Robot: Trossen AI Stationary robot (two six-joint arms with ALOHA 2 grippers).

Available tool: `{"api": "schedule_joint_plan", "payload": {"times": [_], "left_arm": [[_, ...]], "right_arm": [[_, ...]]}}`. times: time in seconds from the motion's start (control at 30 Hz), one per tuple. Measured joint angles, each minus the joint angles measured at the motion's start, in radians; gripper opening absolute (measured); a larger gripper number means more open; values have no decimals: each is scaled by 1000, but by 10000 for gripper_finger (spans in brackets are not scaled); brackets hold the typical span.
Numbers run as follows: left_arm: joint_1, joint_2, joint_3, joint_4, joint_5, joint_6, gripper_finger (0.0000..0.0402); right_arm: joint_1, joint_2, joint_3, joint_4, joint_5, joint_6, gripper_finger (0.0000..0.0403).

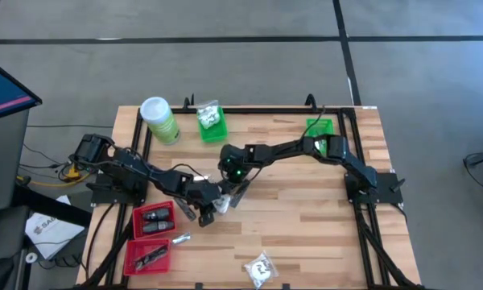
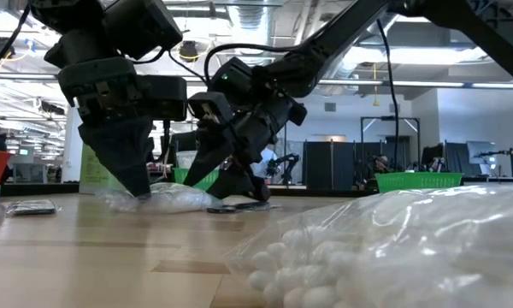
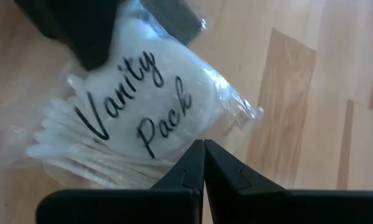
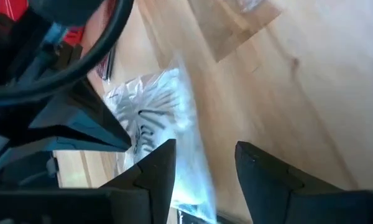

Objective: Pick & Place Travel size toiletries
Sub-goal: Put the white vanity pack into the top left green basket

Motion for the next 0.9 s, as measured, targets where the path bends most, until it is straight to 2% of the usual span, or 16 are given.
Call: {"api": "schedule_joint_plan", "payload": {"times": [0.33,0.47,0.7,0.9], "left_arm": [[4,0,0,0,-24,2,0],[4,0,0,-1,-25,2,0],[2,-1,0,3,-25,-46,0],[-3,-19,2,9,-24,-151,0]], "right_arm": [[31,0,-1,-5,-46,-36,143],[31,0,-1,-23,-55,-35,108],[13,-20,-1,-74,-134,-53,10],[-21,-103,-1,-159,-135,-119,10]]}}
